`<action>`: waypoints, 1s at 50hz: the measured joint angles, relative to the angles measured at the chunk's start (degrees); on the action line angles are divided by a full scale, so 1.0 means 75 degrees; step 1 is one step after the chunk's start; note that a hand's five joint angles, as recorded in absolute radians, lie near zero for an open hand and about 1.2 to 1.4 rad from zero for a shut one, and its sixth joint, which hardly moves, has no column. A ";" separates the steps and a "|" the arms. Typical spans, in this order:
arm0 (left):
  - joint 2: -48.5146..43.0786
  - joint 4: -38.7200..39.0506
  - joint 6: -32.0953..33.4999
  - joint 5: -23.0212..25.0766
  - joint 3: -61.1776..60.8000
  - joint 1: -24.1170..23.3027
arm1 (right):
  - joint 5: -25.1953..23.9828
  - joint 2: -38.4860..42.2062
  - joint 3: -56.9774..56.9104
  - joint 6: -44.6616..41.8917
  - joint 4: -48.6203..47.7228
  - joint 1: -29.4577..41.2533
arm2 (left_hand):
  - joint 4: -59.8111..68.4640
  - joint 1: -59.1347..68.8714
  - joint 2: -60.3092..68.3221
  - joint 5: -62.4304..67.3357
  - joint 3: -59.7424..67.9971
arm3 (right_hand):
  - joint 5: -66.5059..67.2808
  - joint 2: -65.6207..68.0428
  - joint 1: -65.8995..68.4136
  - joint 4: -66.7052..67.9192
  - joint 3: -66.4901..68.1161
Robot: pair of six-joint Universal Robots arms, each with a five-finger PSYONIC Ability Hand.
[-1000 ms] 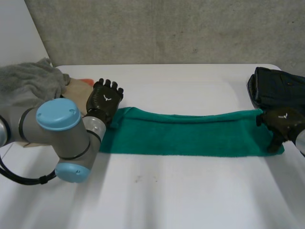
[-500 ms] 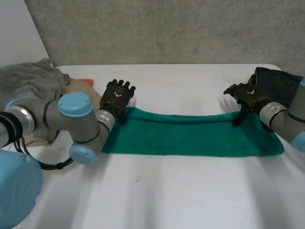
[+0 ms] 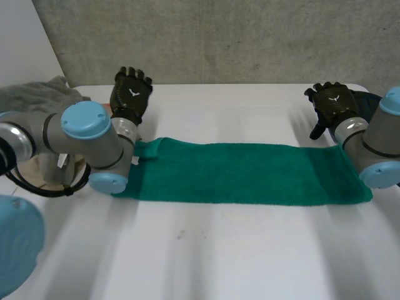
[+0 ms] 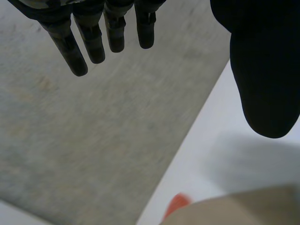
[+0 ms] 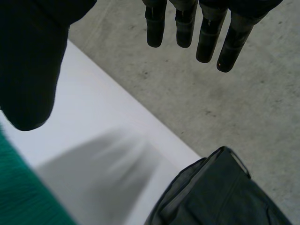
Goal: Fold the laundry.
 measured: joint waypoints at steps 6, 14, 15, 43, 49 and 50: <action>0.0988 -0.0279 -0.0946 0.0615 -0.1535 -0.0251 | -0.0075 -0.0825 0.0836 -0.0019 0.0627 -0.0039 | 0.0000 0.0000 0.0000 0.0000 -0.0001 | 0.0000 0.0000 0.0000 -0.0001 0.0000; 0.1213 -0.0612 -0.1224 0.1118 -0.2436 -0.0257 | -0.0382 -0.1874 0.2135 -0.0071 0.0959 -0.0108 | 0.0000 0.0000 0.0001 0.0000 0.0000 | 0.0000 0.0000 0.0000 -0.0001 0.0000; 0.1102 -0.0602 -0.1182 0.1127 -0.2377 -0.0215 | -0.0447 -0.1947 0.2276 -0.0099 0.0973 -0.0129 | 0.0000 0.0000 -0.0001 0.0000 -0.0001 | -0.0007 0.0000 0.0000 -0.0001 0.0000; 0.0114 0.0519 -0.0377 -0.0220 -0.0793 0.0672 | -0.1282 -0.3601 0.6114 -0.2717 0.0846 -0.1875 | 0.0001 0.0000 -0.0001 0.0000 0.0000 | 0.0270 0.0172 0.0030 0.0079 0.0237; 0.0812 0.0565 -0.0511 -0.0081 -0.1811 0.0360 | -0.1350 -0.3518 0.6246 -0.2851 0.0607 -0.1995 | 0.0001 0.0000 -0.0001 0.0000 0.0000 | 0.0947 0.1000 0.0815 0.0946 0.1100; 0.0970 0.0562 -0.0543 -0.0069 -0.2016 0.0317 | -0.1354 -0.3472 0.6238 -0.2859 0.0505 -0.2015 | 0.0000 0.0000 -0.0001 0.0000 0.0000 | 0.1199 0.1293 0.1076 0.1227 0.1353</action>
